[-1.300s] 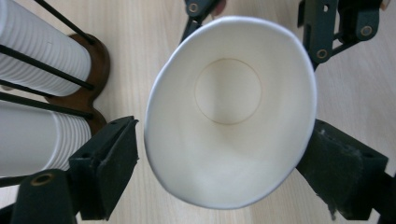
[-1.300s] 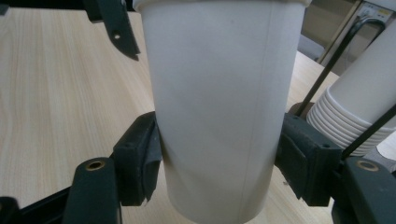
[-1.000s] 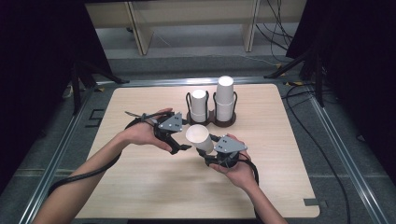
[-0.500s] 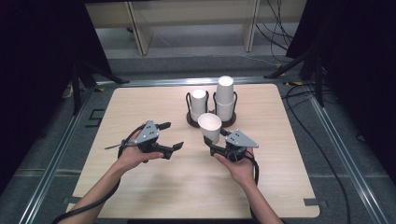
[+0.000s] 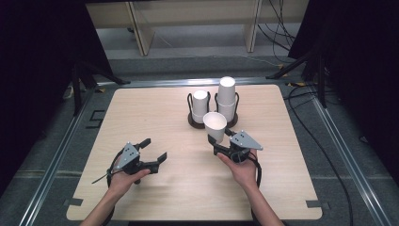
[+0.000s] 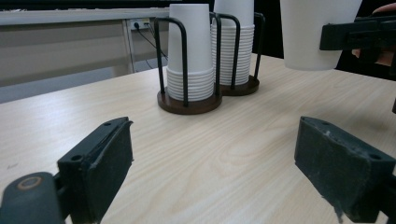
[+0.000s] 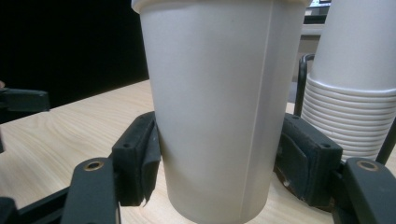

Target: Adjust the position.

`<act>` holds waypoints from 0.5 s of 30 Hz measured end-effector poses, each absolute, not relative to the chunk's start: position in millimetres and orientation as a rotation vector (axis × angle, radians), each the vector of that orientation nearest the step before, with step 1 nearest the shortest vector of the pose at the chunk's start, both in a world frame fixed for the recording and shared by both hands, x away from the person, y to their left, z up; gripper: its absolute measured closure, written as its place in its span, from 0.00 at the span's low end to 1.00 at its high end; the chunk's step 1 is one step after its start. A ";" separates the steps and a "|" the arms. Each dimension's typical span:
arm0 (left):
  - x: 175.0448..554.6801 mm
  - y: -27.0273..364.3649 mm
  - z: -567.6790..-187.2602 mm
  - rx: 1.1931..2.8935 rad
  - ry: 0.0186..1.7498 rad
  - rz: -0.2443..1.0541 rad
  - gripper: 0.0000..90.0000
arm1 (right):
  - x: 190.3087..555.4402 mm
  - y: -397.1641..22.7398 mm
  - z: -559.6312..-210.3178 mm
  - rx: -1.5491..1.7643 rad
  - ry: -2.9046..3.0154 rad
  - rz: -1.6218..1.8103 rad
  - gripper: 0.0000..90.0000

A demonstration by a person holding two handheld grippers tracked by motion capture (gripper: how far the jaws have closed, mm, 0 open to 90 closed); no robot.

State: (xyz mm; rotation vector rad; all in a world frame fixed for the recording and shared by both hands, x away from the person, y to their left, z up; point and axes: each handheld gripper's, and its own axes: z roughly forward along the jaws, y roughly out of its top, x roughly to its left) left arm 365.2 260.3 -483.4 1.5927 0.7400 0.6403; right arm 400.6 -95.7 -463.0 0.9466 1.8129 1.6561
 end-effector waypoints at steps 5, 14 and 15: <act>361.8 266.2 -484.9 1.554 0.787 0.650 0.12 | 403.6 -98.4 -466.6 0.924 1.810 1.628 0.39; 366.1 264.7 -484.7 1.518 0.820 0.655 0.12 | 403.8 -101.9 -467.3 0.930 1.814 1.641 0.39; 366.5 264.3 -484.4 1.514 0.822 0.658 0.12 | 402.8 -102.8 -466.7 0.936 1.816 1.623 0.39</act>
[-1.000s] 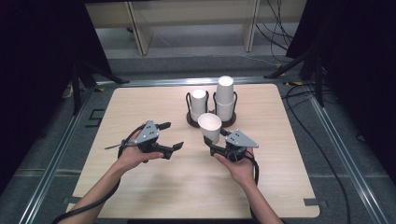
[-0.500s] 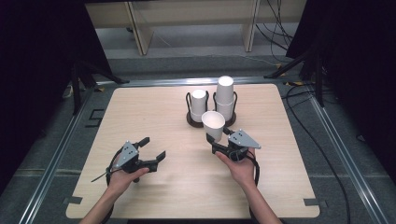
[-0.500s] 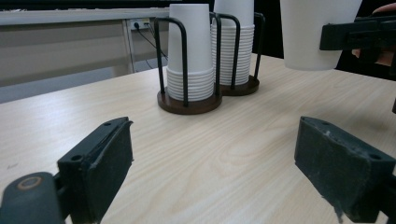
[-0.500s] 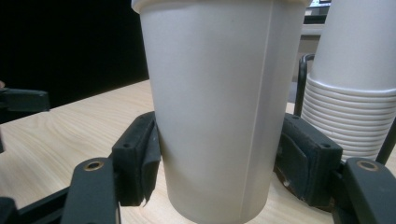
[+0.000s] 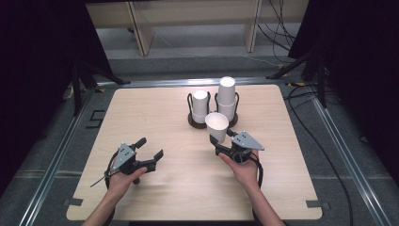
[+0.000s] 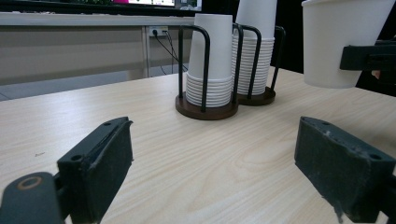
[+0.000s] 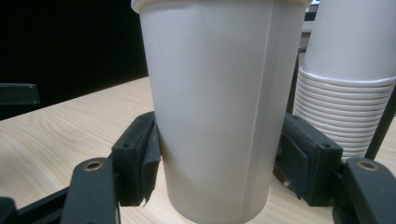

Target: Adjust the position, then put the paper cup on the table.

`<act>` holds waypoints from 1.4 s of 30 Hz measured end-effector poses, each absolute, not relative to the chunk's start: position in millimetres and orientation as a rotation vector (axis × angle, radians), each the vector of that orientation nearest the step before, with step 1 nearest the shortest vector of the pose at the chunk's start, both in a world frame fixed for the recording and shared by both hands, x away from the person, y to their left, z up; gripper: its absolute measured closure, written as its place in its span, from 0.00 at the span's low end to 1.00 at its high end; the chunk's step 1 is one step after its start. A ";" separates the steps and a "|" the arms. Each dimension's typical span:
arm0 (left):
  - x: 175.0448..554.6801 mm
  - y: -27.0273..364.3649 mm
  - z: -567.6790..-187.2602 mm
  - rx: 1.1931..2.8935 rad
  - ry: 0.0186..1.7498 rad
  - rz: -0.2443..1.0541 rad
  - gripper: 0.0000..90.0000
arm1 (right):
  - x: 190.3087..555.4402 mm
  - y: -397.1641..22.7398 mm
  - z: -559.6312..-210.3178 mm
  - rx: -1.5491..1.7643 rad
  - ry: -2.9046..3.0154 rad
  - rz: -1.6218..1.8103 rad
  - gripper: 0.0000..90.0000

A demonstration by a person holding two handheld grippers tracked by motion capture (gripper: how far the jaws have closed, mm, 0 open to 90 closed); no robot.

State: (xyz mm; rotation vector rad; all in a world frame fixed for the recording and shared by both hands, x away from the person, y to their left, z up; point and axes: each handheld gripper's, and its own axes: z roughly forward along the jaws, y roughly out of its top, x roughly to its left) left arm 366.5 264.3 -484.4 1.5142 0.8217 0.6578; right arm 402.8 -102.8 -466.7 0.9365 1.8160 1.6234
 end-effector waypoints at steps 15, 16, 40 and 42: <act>357.1 266.8 -480.9 1.504 0.809 0.664 0.12 | 399.9 -96.8 -465.5 0.934 1.825 1.625 0.39; 357.3 267.4 -480.5 1.507 0.813 0.664 0.12 | 399.5 -96.4 -465.3 0.945 1.834 1.615 0.39; 356.2 267.1 -479.9 1.536 0.784 0.694 0.12 | 435.0 -74.6 -476.9 1.012 2.019 1.462 0.38; 355.8 266.7 -479.9 1.535 0.783 0.696 0.12 | 437.9 -72.2 -477.2 1.017 2.047 1.424 0.38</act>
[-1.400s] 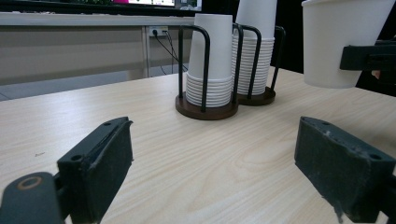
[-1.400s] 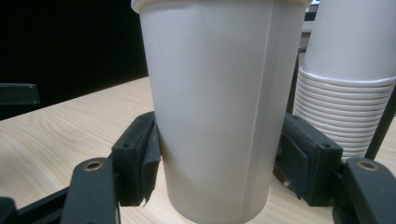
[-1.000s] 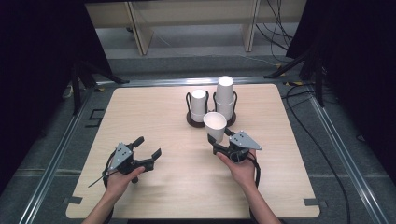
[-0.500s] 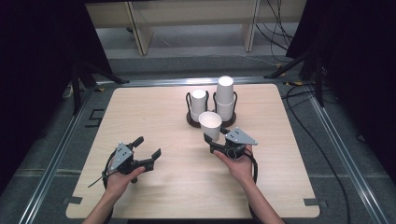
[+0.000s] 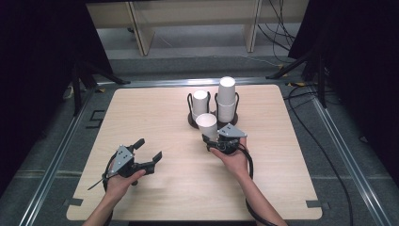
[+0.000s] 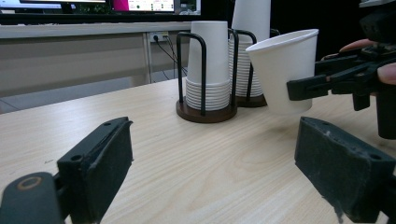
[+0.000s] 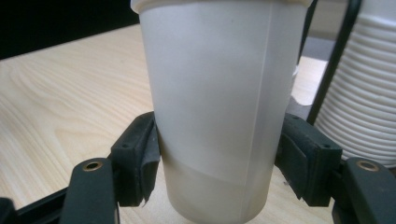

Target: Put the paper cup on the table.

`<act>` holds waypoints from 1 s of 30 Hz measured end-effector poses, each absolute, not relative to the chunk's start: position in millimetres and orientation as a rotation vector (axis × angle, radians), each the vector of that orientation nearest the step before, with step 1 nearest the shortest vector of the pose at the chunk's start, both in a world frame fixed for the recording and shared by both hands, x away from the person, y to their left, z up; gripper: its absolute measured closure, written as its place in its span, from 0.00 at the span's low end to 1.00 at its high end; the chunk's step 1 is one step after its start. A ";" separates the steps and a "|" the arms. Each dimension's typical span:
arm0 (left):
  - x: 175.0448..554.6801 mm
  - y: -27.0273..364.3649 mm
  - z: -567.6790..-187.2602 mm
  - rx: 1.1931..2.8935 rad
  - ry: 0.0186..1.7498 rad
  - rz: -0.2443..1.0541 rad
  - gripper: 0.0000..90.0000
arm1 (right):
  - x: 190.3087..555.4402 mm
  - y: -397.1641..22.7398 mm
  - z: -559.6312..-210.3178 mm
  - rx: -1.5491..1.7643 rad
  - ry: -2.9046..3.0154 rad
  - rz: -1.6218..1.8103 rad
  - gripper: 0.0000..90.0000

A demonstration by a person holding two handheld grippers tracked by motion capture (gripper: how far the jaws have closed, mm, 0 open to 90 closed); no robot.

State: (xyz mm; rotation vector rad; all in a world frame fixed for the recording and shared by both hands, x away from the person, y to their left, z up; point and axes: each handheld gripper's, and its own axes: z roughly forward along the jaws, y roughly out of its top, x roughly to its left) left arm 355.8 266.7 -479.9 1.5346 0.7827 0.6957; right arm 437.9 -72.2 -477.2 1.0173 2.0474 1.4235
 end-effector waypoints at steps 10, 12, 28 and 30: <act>357.9 263.9 -480.9 1.515 0.753 0.702 0.12 | 445.5 -57.6 -482.3 0.994 2.122 1.341 0.38; 355.7 264.5 -480.2 1.545 0.776 0.701 0.12 | 446.3 -57.6 -482.2 0.982 2.127 1.311 0.38; 355.2 264.2 -480.6 1.541 0.777 0.715 0.13 | 446.8 -56.2 -487.0 0.995 2.178 1.254 0.37; 354.8 263.8 -481.1 1.540 0.782 0.716 0.13 | 447.5 -56.8 -487.2 0.981 2.163 1.250 0.37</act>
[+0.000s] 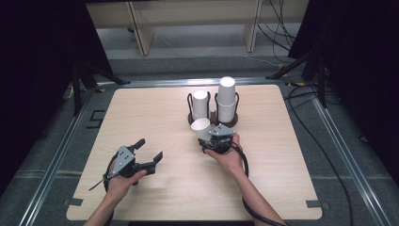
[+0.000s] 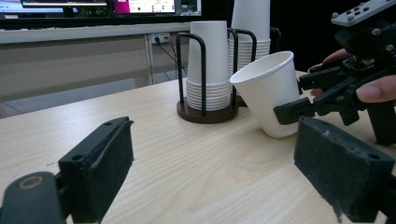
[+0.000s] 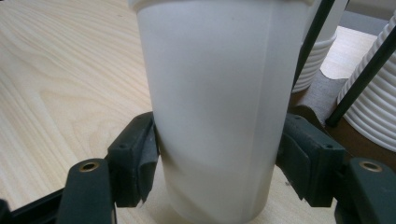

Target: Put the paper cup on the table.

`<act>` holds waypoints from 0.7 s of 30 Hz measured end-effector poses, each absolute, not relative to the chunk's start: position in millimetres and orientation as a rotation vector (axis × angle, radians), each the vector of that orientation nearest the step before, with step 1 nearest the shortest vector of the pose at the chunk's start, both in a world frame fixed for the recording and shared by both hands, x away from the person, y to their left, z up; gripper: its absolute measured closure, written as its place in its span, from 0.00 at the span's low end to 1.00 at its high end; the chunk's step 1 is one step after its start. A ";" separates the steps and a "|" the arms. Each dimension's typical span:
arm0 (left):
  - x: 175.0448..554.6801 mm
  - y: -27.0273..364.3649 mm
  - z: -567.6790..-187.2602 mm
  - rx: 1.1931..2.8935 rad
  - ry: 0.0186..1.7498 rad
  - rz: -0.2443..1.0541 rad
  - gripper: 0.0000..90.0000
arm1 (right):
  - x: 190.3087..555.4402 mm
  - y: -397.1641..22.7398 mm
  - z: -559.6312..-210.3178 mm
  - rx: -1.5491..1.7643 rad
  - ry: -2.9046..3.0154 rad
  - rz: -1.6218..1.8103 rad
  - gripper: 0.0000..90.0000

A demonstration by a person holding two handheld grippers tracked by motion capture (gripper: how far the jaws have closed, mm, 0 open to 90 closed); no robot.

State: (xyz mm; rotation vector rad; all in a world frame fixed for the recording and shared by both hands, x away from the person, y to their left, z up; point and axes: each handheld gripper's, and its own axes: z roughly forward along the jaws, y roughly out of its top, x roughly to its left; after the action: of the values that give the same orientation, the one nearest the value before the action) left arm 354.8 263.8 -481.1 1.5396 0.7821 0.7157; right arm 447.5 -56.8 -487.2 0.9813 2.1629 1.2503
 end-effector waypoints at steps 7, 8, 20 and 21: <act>357.5 262.3 -482.8 1.525 0.748 0.720 0.13 | 445.4 -57.7 -487.2 1.004 2.198 1.245 0.35; 357.5 262.2 -482.8 1.526 0.748 0.720 0.13 | 444.7 -57.5 -487.0 1.013 2.203 1.248 0.35; 354.6 262.3 -482.6 1.556 0.767 0.716 0.13 | 443.8 -60.7 -490.0 0.987 2.220 1.210 0.29; 354.5 262.5 -482.6 1.556 0.768 0.716 0.13 | 443.9 -61.0 -490.1 0.993 2.223 1.205 0.28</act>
State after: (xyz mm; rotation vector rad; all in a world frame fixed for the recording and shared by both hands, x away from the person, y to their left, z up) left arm 354.5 262.5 -482.6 1.5564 0.7678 0.7161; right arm 443.9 -61.0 -490.1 0.9934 2.2227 1.2053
